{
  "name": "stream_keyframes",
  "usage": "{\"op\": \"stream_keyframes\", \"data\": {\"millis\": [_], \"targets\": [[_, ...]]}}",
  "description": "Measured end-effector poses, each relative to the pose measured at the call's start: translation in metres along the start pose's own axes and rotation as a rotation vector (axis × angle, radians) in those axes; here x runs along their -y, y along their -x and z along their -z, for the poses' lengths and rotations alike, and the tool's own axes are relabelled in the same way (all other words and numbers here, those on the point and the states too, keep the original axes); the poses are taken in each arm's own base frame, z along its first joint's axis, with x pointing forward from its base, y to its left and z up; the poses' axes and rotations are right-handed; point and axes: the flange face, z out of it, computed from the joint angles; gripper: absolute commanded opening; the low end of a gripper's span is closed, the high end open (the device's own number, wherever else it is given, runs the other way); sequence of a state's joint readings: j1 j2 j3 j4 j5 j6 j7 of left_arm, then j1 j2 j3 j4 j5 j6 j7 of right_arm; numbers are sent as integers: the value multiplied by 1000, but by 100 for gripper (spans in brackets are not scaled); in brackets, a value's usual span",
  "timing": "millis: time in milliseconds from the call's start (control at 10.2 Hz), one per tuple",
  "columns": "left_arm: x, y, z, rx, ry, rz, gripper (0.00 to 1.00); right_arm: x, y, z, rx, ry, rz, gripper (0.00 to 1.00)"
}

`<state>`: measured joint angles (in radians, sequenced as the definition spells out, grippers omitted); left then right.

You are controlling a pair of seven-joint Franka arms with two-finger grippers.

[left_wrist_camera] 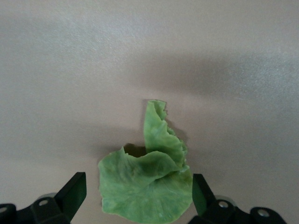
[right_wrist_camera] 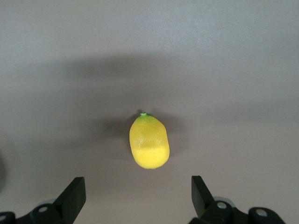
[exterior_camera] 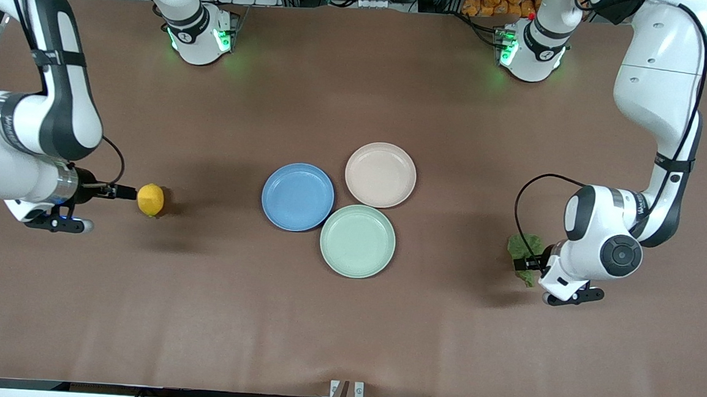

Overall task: Place lemon and lettuce in plates
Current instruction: 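Close the right gripper on the lemon while the left gripper grasps the lettuce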

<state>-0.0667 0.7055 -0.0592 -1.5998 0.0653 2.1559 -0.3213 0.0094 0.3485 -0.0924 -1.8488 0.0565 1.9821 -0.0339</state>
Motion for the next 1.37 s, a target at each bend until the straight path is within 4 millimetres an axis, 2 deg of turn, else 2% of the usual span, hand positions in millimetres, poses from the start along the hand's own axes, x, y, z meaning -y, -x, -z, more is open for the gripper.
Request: {"op": "stream_keyframes", "data": {"millis": [195, 488, 879, 977, 1074, 1172, 1367], "targets": [[-9, 3, -11, 13, -9, -16, 100, -2, 5, -27, -22, 3, -3, 100], [-10, 4, -23, 29, -16, -20, 100, -5, 13, -60, -57, 7, -7, 100], [-9, 5, -31, 40, -19, -19, 100, -7, 24, -89, -102, 12, -6, 100], [-8, 4, -31, 40, -19, -18, 76, -7, 26, -96, -118, 14, -5, 100], [-8, 3, -31, 35, -17, -17, 20, -8, 29, -102, -133, 16, -5, 100], [-9, 2, -30, 23, -13, -8, 0, -8, 32, -107, -141, 16, -4, 100], [-13, 2, -29, 10, -6, 62, 0, -8, 34, -114, -152, 18, -4, 100]]}}
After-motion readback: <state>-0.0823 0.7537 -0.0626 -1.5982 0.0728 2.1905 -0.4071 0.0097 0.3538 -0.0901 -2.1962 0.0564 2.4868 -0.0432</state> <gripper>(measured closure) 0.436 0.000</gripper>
